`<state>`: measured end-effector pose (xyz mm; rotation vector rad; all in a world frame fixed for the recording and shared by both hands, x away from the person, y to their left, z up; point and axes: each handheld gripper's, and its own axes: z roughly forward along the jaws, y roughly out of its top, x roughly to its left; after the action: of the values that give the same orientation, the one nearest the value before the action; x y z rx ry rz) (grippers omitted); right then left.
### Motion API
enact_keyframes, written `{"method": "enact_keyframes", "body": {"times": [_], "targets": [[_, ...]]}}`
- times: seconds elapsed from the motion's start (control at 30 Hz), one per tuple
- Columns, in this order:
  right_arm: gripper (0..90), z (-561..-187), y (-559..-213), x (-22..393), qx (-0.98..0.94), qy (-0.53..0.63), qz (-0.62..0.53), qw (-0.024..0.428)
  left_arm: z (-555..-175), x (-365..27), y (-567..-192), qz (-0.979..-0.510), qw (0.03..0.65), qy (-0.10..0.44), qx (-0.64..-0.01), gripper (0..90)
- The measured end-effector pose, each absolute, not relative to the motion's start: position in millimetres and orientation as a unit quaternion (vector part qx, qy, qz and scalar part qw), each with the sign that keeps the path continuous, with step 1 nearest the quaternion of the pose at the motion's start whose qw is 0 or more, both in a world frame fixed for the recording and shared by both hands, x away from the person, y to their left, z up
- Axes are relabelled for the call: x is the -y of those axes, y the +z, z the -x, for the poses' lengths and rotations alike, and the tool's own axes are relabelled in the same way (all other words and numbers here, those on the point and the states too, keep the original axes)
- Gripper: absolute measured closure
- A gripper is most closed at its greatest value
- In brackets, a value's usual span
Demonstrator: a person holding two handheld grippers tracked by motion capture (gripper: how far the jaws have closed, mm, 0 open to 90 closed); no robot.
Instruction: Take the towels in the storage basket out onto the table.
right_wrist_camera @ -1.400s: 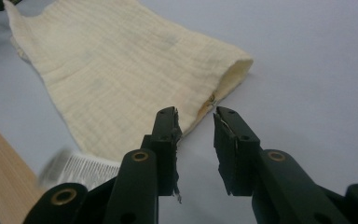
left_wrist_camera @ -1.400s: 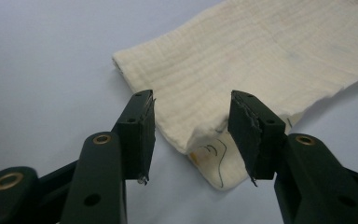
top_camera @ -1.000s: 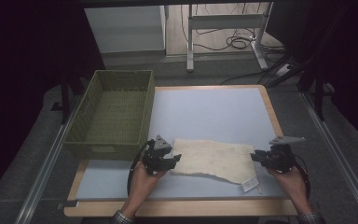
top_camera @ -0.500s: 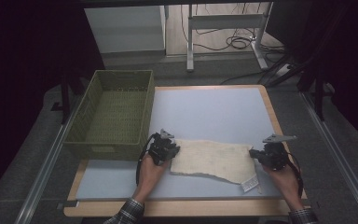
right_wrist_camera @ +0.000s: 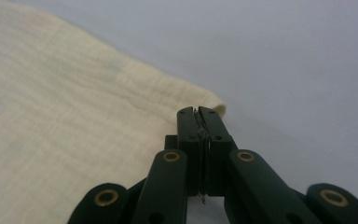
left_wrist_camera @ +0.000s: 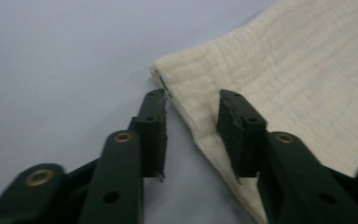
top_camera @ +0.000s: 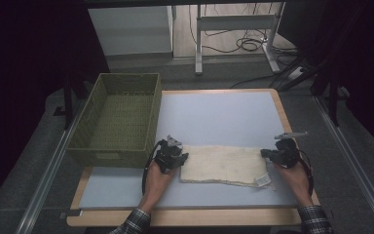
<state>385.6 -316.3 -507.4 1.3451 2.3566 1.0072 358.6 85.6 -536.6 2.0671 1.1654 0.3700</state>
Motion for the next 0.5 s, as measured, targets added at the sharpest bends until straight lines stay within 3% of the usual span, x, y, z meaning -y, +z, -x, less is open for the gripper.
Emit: {"method": "enact_keyframes", "body": {"times": [0.13, 0.3, 0.5], "targets": [[77.2, -379, -502, 323, -0.806, 0.352, -0.46, 0.123, -362, -89, -528, -0.802, 0.36, 0.154, -0.451, 55.1], [71.7, -383, -484, 326, -0.8, 0.362, -0.455, 0.149, -373, -85, -517, -0.799, 0.361, 0.169, -0.45, 52.9], [65.9, -404, -501, 314, -0.805, 0.346, -0.457, 0.154, -395, -79, -523, -0.797, 0.34, 0.178, -0.467, 50.9]]}}
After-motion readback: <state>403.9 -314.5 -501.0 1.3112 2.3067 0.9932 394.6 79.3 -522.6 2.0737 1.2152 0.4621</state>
